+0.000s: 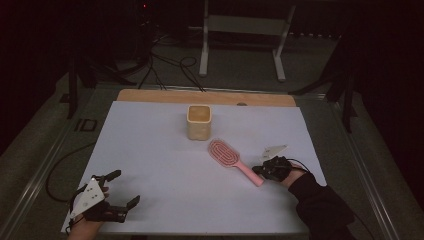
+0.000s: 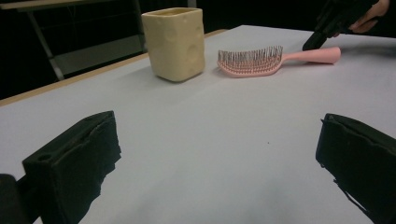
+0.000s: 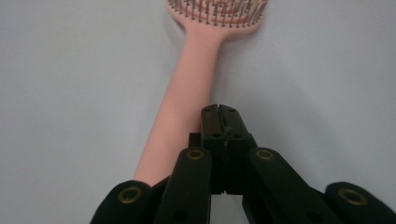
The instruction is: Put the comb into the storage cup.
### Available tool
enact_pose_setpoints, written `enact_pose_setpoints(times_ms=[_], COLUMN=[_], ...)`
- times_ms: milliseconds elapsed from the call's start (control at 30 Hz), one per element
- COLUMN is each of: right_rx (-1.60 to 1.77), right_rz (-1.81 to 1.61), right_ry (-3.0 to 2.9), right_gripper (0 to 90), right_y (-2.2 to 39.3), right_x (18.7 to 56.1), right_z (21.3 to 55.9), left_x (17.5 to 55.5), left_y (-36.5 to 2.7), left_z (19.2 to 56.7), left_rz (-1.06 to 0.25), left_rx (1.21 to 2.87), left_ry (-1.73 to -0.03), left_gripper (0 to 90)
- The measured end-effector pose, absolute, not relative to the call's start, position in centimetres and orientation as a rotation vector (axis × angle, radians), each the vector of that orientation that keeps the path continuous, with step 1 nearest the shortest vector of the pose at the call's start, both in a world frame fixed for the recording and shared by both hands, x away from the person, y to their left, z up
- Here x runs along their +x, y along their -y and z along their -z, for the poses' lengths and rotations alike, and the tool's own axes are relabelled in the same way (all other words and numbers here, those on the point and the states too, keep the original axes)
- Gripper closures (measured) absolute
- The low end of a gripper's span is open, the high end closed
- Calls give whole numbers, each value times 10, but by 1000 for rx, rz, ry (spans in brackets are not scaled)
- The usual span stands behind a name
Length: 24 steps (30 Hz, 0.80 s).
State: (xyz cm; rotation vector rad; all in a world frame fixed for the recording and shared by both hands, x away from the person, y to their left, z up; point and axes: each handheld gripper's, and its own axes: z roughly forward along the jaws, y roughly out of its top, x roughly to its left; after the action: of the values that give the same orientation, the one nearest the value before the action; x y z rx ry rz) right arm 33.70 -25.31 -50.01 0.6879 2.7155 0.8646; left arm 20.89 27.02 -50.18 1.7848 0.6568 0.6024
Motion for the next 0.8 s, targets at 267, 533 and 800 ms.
enact_pose_setpoints(times_ms=[267,533,800], right_rx=[681,715,787], right_rz=[-874,-880,-904], right_ry=[-2710,-2645,-2581], right_gripper=[900,900,886], right_y=[255,262,260], right_x=[333,332,328], right_z=[498,481,460], left_x=[209,209,209], left_y=[-270,-271,-270], left_z=[502,502,502], left_rz=[-601,-597,-598], left_rx=[1784,1781,1786], left_ry=[-659,-661,-661], left_gripper=[0,0,0])
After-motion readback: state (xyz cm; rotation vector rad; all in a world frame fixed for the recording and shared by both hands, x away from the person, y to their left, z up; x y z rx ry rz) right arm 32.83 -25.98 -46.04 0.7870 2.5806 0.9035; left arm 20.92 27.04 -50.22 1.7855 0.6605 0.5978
